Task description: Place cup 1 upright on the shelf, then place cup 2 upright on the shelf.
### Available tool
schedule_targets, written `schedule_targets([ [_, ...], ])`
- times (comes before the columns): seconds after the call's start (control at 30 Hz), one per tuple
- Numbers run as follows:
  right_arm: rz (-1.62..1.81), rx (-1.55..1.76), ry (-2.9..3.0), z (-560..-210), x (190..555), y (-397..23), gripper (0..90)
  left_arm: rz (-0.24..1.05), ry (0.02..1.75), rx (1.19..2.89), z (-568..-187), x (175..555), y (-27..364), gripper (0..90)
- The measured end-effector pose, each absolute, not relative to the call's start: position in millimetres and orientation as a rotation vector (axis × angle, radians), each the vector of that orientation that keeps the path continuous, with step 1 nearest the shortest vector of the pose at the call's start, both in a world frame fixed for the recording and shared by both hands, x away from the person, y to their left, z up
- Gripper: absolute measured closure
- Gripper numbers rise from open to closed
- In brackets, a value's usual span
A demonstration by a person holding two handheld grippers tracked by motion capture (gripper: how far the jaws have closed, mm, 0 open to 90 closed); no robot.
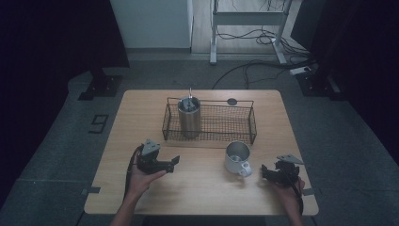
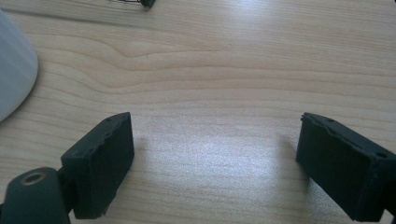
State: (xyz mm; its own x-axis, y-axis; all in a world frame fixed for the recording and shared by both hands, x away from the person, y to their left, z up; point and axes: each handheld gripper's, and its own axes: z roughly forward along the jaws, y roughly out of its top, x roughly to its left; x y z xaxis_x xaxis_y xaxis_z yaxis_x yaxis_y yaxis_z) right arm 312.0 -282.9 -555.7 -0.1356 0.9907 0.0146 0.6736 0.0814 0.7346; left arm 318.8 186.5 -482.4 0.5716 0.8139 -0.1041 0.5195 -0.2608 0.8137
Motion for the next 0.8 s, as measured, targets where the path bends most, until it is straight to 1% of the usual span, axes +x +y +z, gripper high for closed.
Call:
schedule_targets([
  [0.13, 0.831, 1.638, 1.866, -555.7, 312.0, -282.8, 10.9, 0.392, 1.101, 1.946, -495.7, 309.6, 191.5, 4.0],
  [0.37, 0.831, 1.639, 1.866, -555.6, 312.0, -282.8, 10.9, 0.366, 1.129, 1.972, -511.0, 307.0, 191.8, 5.1],
  [0.57, 0.831, 1.639, 1.866, -555.5, 311.9, -282.9, 11.2, 0.365, 1.146, 1.981, -518.8, 305.7, 191.4, 5.4],
  [0.63, 0.836, 1.642, 1.857, -555.2, 311.4, -283.4, 13.1, 0.362, 1.144, 1.98, -519.6, 305.5, 190.8, 5.4],
  [0.8, 0.853, 1.638, 1.842, -554.4, 309.8, -284.3, 12.8, 0.363, 1.14, 1.971, -517.7, 304.0, 191.5, 5.3],
])
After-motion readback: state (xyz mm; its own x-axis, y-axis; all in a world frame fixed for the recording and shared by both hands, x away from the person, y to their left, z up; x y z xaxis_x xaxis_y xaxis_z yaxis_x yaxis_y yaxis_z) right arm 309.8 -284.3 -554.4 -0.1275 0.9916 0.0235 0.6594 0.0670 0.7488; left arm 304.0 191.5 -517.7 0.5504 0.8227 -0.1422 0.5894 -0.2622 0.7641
